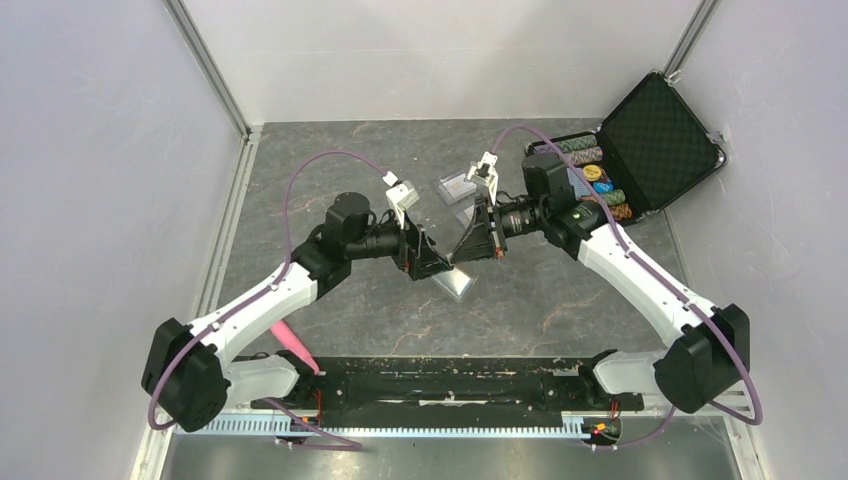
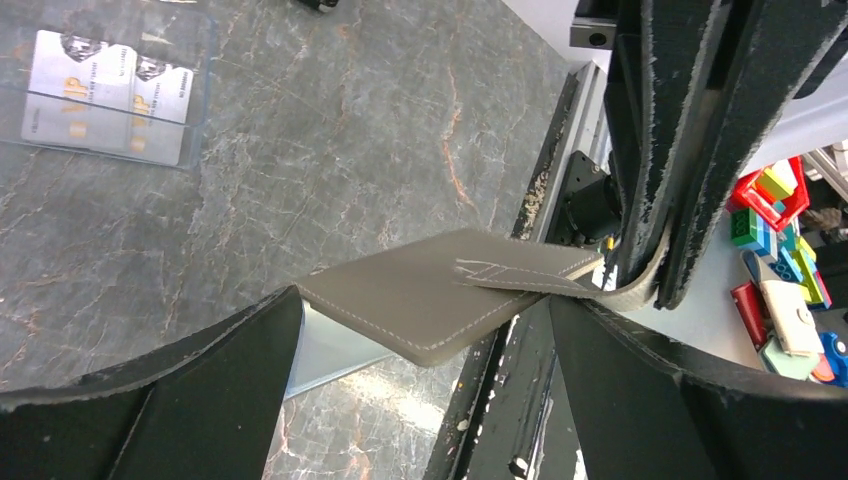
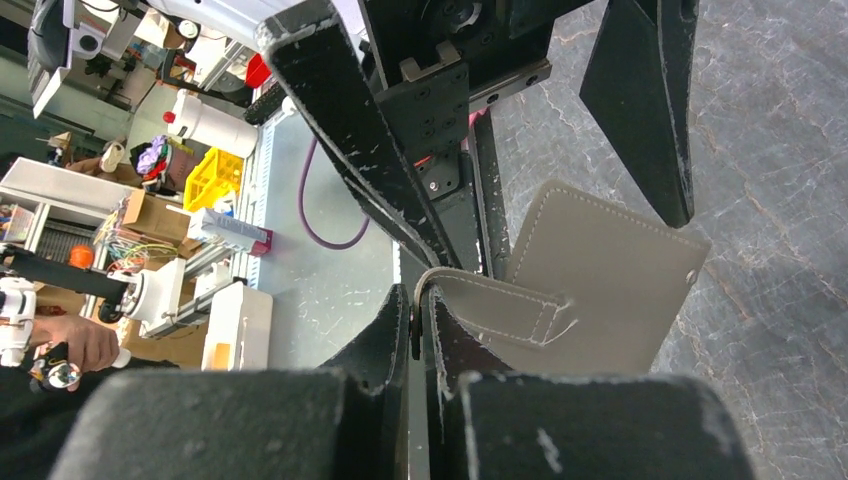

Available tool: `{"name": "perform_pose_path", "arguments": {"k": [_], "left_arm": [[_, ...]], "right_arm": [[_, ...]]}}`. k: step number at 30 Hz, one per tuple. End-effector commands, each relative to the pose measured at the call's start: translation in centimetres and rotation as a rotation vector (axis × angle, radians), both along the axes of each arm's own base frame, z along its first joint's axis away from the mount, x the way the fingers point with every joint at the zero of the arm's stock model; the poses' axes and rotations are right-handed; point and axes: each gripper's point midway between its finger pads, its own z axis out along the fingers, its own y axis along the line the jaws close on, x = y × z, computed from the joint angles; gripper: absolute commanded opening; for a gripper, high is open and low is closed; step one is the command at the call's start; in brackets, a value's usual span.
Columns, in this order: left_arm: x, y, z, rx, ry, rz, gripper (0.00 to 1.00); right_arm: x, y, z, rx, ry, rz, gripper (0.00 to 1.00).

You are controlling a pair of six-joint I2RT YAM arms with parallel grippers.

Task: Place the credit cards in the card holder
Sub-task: Open the card holder.

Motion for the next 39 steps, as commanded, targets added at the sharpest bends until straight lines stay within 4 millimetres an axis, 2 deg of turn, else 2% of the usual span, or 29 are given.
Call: {"name": "perform_pose_path", "arguments": {"k": [1,4,8,13,17,19,21,24,25,27,31,33,36,39], "left_arm": [[-0.5,-1.6,1.7,-0.056,-0.062,-0.083,1.00],[-0.5,-1.8,1.2,-0.048,-0.049,-0.084,0.99],[-0.3,-1.9,0.8,-0.042,-0.032,-0.074,0.88],[-0.5,-2.3,0.1,-0.035,0.033,-0.095,0.60],[-0.8,-2.3,-0.8,-0.028,0.094,-0.091,0.59],[-0.8,-2.1,-1.3,-0.015,0.100,-0.078,0.54],[-0.7,-2.0,-1.4,-0.005,0.096,-0.071,0.45],[-0.6,-2.0,-1.2,0.000,0.105,-0.067,0.24],[-0.6,-2.0,-1.1,0.001,0.112,-0.066,0.16],[-0.5,-2.2,-0.8,-0.006,0.134,-0.061,0.04],[-0.3,-2.7,0.3,-0.037,0.201,-0.043,0.02],[-0.3,-2.9,0.8,-0.055,0.243,-0.030,0.02],[-0.1,-3.4,2.0,-0.097,0.286,-0.020,0.02],[0.0,-3.7,3.4,-0.144,0.293,-0.023,0.02]], "right_arm": [[0.5,0.6,1.8,0.048,-0.039,0.032,0.00],[0.9,0.8,1.7,0.047,-0.033,0.034,0.00],[1.3,1.1,1.7,0.048,-0.026,0.039,0.00],[2.3,1.1,0.8,0.024,-0.001,0.001,0.00],[3.5,0.8,0.5,0.014,0.016,-0.046,0.00],[4.0,0.5,0.5,0.014,0.022,-0.066,0.00],[4.4,0.2,0.5,0.018,0.031,-0.078,0.00],[4.8,-0.1,0.2,0.016,0.040,-0.093,0.00],[5.0,-0.2,0.1,0.013,0.044,-0.099,0.03],[5.3,-0.4,-0.4,0.005,0.052,-0.115,0.14],[6.2,-1.6,-1.0,-0.009,0.038,-0.181,0.62],[6.1,-2.2,-1.4,-0.013,0.026,-0.200,0.78],[5.0,-2.6,-2.2,-0.006,0.021,-0.182,0.89],[3.6,-2.8,-2.9,0.016,0.038,-0.153,0.90]]}}
